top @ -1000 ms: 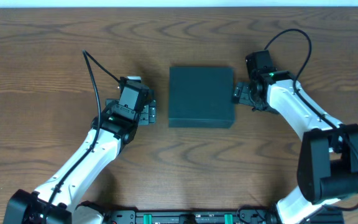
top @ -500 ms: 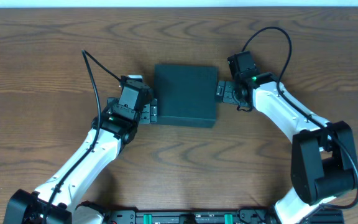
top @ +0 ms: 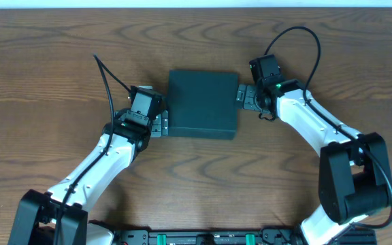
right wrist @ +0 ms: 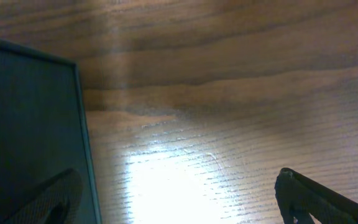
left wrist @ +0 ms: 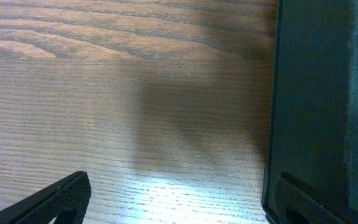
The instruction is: Pack container
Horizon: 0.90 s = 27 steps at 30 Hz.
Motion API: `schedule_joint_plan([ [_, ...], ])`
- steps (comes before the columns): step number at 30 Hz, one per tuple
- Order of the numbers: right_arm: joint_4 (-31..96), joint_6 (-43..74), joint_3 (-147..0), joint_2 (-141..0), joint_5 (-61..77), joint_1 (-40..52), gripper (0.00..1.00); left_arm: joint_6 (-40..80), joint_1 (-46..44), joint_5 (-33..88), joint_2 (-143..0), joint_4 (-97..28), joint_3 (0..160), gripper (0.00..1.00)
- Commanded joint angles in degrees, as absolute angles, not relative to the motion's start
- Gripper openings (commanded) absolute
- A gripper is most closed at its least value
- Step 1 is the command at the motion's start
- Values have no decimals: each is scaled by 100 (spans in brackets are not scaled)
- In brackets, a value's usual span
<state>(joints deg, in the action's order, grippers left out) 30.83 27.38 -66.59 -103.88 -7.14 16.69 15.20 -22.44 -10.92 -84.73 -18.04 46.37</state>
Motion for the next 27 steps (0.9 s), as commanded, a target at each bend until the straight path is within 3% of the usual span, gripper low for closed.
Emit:
schedule_joint_plan([
  [1,3015,2692,-6659,-10460,-668,1680,99,1590,-2250,-1037,-8536,-1874,4698,95],
  [14,2845,2694,-6659,-10462,-663,1680,99,1741,-2252,-268,-8534,-1970,4698,95],
  [27,2961,2829,-6659,-10427,-666,1695,99,1636,-2250,-1103,-8377,-1931,4709,95],
])
